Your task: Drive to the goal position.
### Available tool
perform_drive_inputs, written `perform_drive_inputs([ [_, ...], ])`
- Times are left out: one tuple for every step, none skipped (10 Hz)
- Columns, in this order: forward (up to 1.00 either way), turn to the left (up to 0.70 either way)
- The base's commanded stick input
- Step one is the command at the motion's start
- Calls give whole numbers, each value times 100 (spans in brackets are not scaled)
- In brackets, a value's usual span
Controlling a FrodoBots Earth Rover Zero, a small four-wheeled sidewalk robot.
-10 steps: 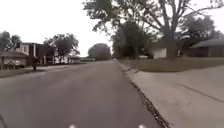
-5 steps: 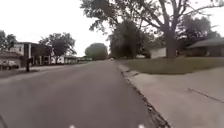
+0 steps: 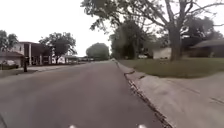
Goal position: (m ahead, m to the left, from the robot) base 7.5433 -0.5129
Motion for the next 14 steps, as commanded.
perform_drive_inputs([
  [100, 0],
  [100, 0],
  [100, 0],
  [100, -14],
  [100, -25],
  [100, -34],
  [100, 0],
  [100, 0],
  [100, 0],
  [100, 0],
  [100, 0],
  [100, 0],
  [100, -13],
  [100, -31],
])
